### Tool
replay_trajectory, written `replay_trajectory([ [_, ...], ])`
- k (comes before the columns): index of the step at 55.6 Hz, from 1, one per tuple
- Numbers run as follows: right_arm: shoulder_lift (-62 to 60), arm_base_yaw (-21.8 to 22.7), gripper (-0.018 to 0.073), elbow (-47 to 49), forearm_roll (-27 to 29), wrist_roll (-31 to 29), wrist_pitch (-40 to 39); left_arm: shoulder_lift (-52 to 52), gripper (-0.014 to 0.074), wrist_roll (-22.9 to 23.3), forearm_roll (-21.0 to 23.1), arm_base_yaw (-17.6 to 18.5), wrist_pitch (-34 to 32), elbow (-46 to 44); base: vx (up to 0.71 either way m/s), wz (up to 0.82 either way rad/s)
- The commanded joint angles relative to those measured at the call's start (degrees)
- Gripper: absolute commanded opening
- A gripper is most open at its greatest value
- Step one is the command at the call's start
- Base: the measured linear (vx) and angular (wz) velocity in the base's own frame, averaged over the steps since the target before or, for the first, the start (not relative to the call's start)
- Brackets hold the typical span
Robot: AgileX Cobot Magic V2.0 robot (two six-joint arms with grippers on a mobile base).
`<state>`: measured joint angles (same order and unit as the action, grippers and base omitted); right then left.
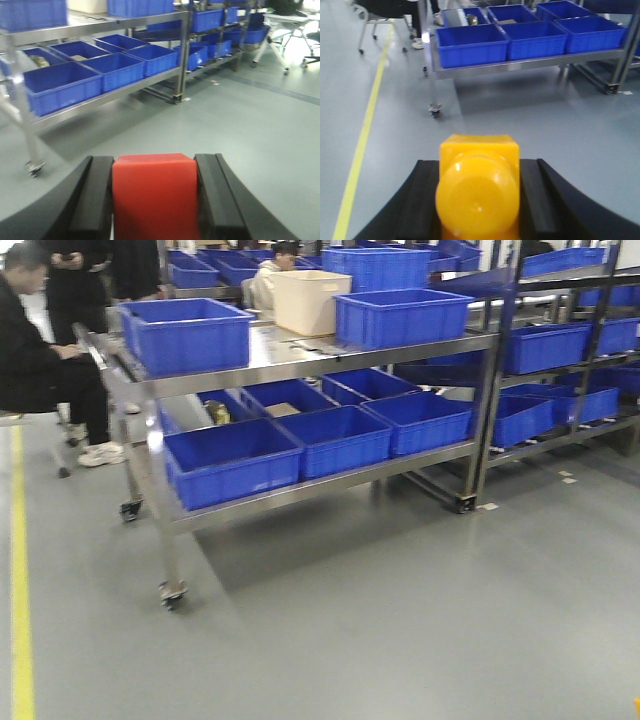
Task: Pick red and yellow blocks into blue bin
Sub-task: 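Drive the base away from the table toward the blue bin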
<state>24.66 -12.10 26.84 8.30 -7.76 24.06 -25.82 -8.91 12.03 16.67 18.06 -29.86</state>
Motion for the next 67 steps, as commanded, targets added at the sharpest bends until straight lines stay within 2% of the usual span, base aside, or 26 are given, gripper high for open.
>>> replay_trajectory([
  [1, 0.4, 0.0, -0.0011, 1.6, -0.1, -0.7, -4.9, -0.4, 0.0, 0.5, 0.8, 0.3, -4.3, -1.5, 0.48, -0.38],
  [67, 0.4, 0.0, -0.0011, 1.6, -0.1, -0.7, -4.9, -0.4, 0.0, 0.5, 0.8, 0.3, -4.1, -1.5, 0.52, -0.32],
])
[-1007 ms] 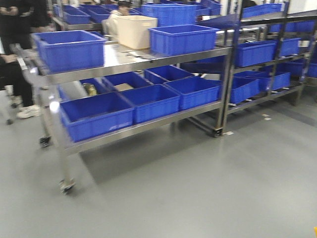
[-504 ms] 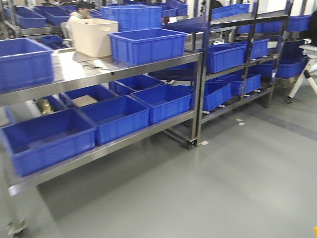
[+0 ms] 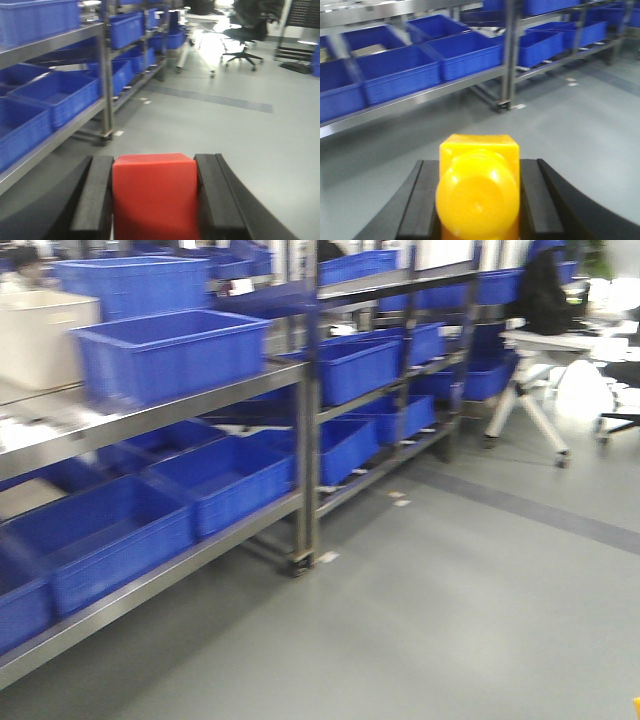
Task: Pick red and yellow blocks into blue bin
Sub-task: 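Drive the base away from the table toward the blue bin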
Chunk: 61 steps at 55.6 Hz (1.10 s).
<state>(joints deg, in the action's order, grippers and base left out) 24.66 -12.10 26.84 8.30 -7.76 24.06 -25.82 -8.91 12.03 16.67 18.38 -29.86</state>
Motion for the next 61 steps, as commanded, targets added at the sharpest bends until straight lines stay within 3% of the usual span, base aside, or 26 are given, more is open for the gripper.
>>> replay_trajectory([
  [1, 0.4, 0.0, -0.0011, 1.6, -0.1, -0.7, -4.9, -0.4, 0.0, 0.5, 0.8, 0.3, -4.4, -1.5, 0.57, -0.55],
  [33, 0.4, 0.0, -0.0011, 1.6, -0.1, -0.7, -4.9, -0.5, 0.0, 0.5, 0.8, 0.3, -4.4, -1.5, 0.55, -0.5],
  [61, 0.4, 0.0, -0.0011, 1.6, -0.1, -0.7, -4.9, -0.5, 0.0, 0.5, 0.8, 0.3, -4.4, -1.5, 0.55, -0.09],
])
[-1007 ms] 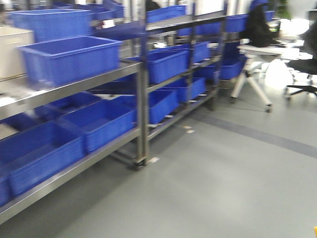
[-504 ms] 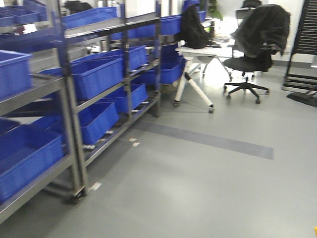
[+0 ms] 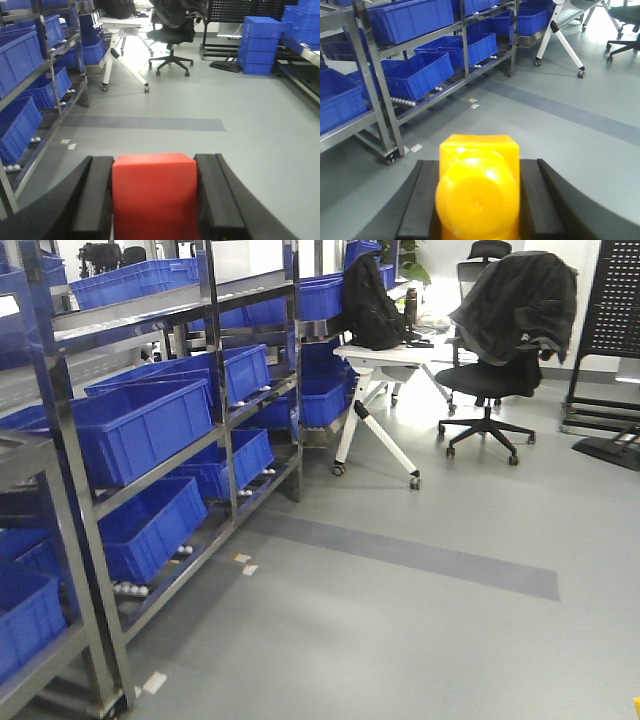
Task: Pick red and yellow blocks into blue bin
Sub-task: 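Drive the base away from the table toward the blue bin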
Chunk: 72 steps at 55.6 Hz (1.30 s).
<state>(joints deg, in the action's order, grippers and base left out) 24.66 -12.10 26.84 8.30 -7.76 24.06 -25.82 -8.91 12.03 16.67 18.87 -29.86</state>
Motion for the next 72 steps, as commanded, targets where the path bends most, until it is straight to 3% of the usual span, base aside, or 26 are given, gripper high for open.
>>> replay_trajectory([
  [1, 0.4, 0.0, -0.0011, 1.6, -0.1, -0.7, -4.9, -0.5, 0.0, 0.5, 0.8, 0.3, -4.9, -1.5, 0.56, 0.08],
  [35, 0.4, 0.0, -0.0011, 1.6, -0.1, -0.7, -4.9, -0.5, 0.0, 0.5, 0.8, 0.3, -4.9, -1.5, 0.52, 0.27],
  [72, 0.4, 0.0, -0.0011, 1.6, -0.1, -0.7, -4.9, -0.5, 0.0001, 0.5, 0.8, 0.3, -4.9, -1.5, 0.38, 0.72],
])
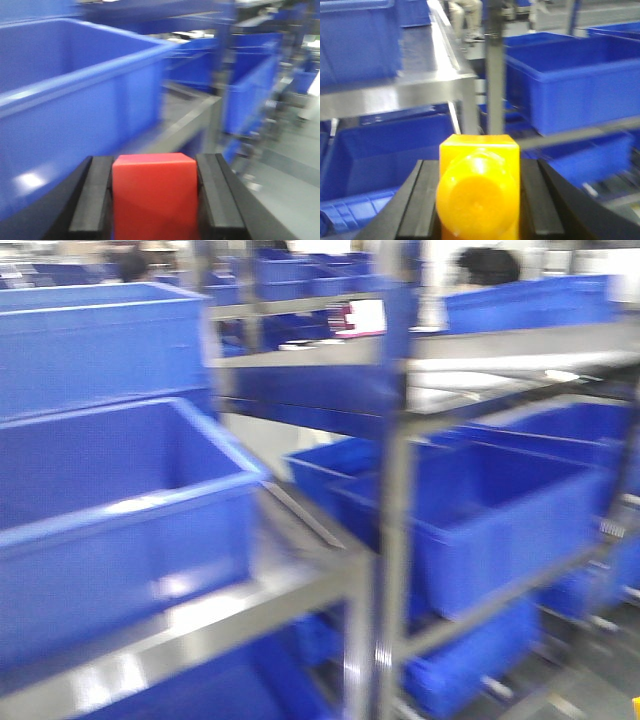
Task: Pick red and yellow blocks into blue bin
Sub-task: 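Drive the base away from the table toward the blue bin, then stop the base in front of the large blue bin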
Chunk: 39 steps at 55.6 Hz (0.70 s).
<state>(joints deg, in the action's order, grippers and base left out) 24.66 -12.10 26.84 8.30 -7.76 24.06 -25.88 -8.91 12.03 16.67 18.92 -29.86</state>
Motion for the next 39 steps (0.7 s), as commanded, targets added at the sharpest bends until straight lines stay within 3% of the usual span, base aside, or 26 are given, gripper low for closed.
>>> replay_trajectory([
  [1, 0.4, 0.0, -0.0011, 1.6, -0.1, -0.7, -4.9, -0.4, 0.0001, 0.5, 0.8, 0.3, -5.0, -1.5, 0.29, 0.7],
  [39, 0.4, 0.0, -0.0011, 1.6, -0.1, -0.7, -4.9, -0.4, 0.0002, 0.5, 0.8, 0.3, -5.0, -1.5, 0.2, 0.56],
])
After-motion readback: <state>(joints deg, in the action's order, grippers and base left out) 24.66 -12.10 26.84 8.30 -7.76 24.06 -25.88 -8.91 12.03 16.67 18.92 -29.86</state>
